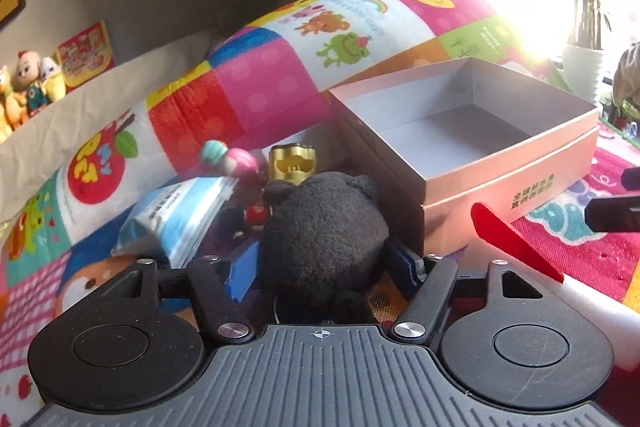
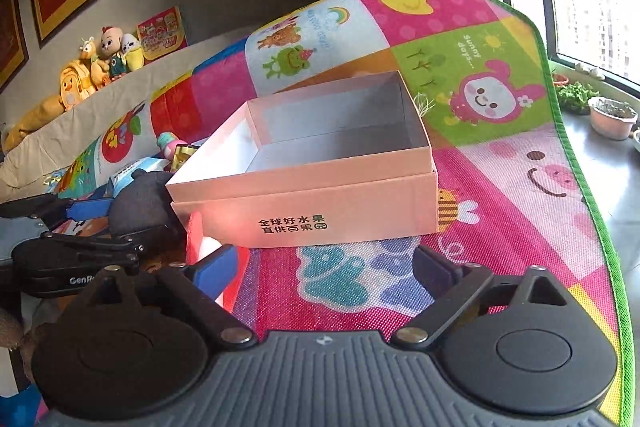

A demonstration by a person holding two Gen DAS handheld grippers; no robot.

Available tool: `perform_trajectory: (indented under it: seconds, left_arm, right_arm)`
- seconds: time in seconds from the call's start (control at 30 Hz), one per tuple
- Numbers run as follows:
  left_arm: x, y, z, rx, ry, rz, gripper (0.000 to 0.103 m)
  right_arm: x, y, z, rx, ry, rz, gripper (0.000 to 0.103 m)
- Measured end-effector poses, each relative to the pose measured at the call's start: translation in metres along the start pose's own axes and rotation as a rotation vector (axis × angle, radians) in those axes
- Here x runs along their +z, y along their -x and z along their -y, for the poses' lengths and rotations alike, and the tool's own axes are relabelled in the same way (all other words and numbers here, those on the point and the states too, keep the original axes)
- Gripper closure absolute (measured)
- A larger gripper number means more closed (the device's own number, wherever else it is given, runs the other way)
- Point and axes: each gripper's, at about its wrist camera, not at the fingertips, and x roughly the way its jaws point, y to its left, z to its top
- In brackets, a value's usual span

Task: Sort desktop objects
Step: 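Lower the grey plush into the pink box with the left tool while the right tool drops the rocket in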

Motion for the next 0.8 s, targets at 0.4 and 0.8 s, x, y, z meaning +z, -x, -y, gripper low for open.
perform_trajectory:
  seconds: [0.4, 0.8]
  left_arm:
    - [-0.01, 0.006, -0.103, -0.489, 0.67, -0.264, 0.037]
    - [-0.011, 0.034, -0.139, -0.229, 0.526, -0.084, 0.007]
  right_arm:
    - [0.0, -0.002, 0.003, 0.011, -0.027, 0.001, 0.0]
    - [0.001, -0.007, 0.001, -0.008, -0.014, -0.022, 0.0]
